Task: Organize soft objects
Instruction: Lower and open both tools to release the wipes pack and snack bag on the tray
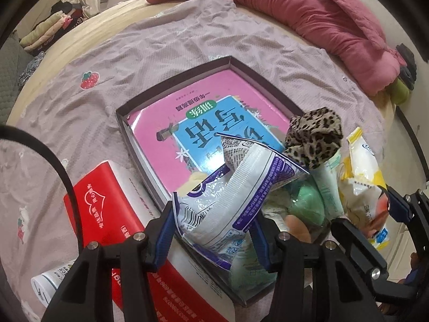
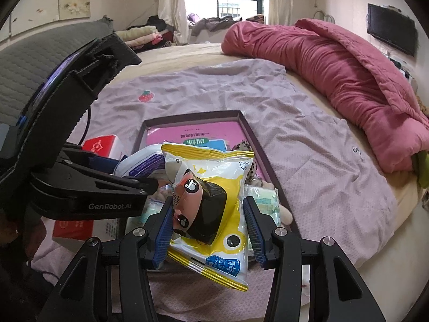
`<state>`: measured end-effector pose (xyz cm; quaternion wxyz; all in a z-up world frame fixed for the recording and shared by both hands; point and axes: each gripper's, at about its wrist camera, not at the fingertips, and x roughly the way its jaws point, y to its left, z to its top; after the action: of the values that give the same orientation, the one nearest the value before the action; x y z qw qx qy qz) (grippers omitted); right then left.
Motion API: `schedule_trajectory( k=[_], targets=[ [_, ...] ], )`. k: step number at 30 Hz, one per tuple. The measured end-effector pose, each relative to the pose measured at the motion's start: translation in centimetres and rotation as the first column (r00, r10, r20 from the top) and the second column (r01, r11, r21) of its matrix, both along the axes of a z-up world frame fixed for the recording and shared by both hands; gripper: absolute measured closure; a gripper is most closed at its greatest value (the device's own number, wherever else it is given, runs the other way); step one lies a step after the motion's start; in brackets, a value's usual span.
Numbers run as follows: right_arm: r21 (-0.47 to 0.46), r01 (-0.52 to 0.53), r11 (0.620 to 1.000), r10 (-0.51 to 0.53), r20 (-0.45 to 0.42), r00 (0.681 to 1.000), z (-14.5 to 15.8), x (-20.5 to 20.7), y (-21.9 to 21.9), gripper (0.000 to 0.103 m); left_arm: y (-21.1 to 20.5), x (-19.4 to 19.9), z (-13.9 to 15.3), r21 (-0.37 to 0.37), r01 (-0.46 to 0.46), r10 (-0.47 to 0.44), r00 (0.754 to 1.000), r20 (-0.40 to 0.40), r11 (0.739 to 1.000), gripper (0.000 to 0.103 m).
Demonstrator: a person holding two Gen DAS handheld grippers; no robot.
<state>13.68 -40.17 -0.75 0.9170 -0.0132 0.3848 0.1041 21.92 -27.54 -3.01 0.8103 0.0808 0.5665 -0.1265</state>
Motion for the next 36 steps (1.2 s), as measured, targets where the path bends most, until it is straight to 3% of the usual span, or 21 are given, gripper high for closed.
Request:
schedule_trajectory(
  k=[18, 31, 36],
  targets=[
    [-0.044, -0.026, 0.999, 0.024, -0.056, 0.998, -3.0, 3.4, 1.5, 0.051, 0.3, 1.4, -1.8, -0.008, 0.003, -0.004, 1.0, -0.021, 1.0, 0.049],
    [-0.015, -0.024, 1.0, 0.023, -0.046, 0.999, -3.4, 4.0, 1.4, 0.051, 0.4, 1.7, -1.9, -0.034, 0.002, -0.003, 1.0, -0.028, 0.999, 0.049],
    [-0.043, -0.046, 0.998, 0.044, -0.044, 0.998, -3.3, 3.8, 1.5, 0.045, 0.3, 1.7, -1.9, -0.032, 0.006, -0.007, 0.999, -0.033, 0.999, 0.049]
  ],
)
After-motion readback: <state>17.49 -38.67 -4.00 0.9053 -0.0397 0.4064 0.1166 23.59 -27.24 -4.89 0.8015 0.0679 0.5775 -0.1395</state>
